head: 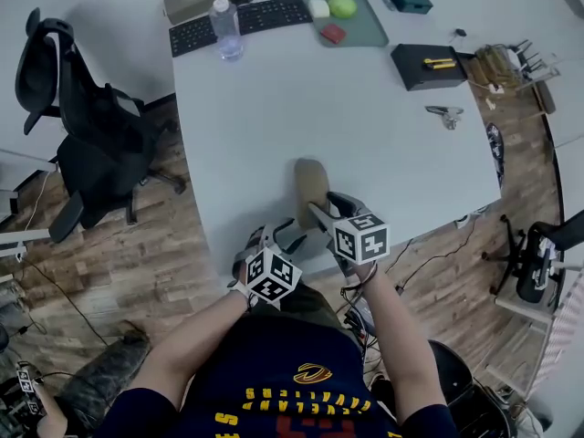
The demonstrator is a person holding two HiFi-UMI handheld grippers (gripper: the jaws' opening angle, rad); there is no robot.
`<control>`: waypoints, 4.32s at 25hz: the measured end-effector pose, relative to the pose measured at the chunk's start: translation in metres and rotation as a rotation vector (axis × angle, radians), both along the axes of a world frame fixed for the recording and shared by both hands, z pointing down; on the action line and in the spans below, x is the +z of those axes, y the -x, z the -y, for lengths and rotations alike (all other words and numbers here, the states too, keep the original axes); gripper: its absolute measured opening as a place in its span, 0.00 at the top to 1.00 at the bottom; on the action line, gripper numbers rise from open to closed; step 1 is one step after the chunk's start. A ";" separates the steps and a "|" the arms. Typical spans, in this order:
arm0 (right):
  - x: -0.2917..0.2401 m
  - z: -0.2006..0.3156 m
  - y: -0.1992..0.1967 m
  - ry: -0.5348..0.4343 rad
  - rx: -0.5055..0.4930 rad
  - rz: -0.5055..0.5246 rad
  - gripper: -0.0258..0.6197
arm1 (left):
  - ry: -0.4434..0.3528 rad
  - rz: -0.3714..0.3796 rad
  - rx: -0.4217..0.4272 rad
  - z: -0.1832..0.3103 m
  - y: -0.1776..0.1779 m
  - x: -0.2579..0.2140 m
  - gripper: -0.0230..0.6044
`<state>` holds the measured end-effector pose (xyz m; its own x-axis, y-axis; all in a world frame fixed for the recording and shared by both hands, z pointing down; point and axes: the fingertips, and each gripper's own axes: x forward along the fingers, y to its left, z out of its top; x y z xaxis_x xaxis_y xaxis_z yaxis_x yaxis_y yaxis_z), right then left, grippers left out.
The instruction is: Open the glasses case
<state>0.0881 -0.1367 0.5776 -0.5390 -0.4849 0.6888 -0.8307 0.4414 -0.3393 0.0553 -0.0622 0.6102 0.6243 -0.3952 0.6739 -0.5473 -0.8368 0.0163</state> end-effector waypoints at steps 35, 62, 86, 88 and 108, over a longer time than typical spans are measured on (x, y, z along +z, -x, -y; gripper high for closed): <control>0.001 0.000 -0.002 0.002 0.005 0.027 0.60 | -0.116 0.007 0.213 0.001 -0.004 0.003 0.79; 0.001 0.000 -0.001 0.002 -0.002 0.016 0.60 | 0.010 -0.062 0.227 0.006 0.013 -0.007 0.85; 0.019 0.000 -0.050 0.077 0.066 0.105 0.77 | -0.119 0.275 0.584 0.030 -0.049 -0.064 0.52; 0.021 0.001 -0.046 0.100 0.036 0.135 0.77 | -0.137 0.390 0.748 0.028 -0.053 -0.056 0.48; 0.031 0.002 -0.039 0.229 -0.054 0.272 0.77 | 0.131 0.696 1.166 0.021 -0.044 -0.022 0.34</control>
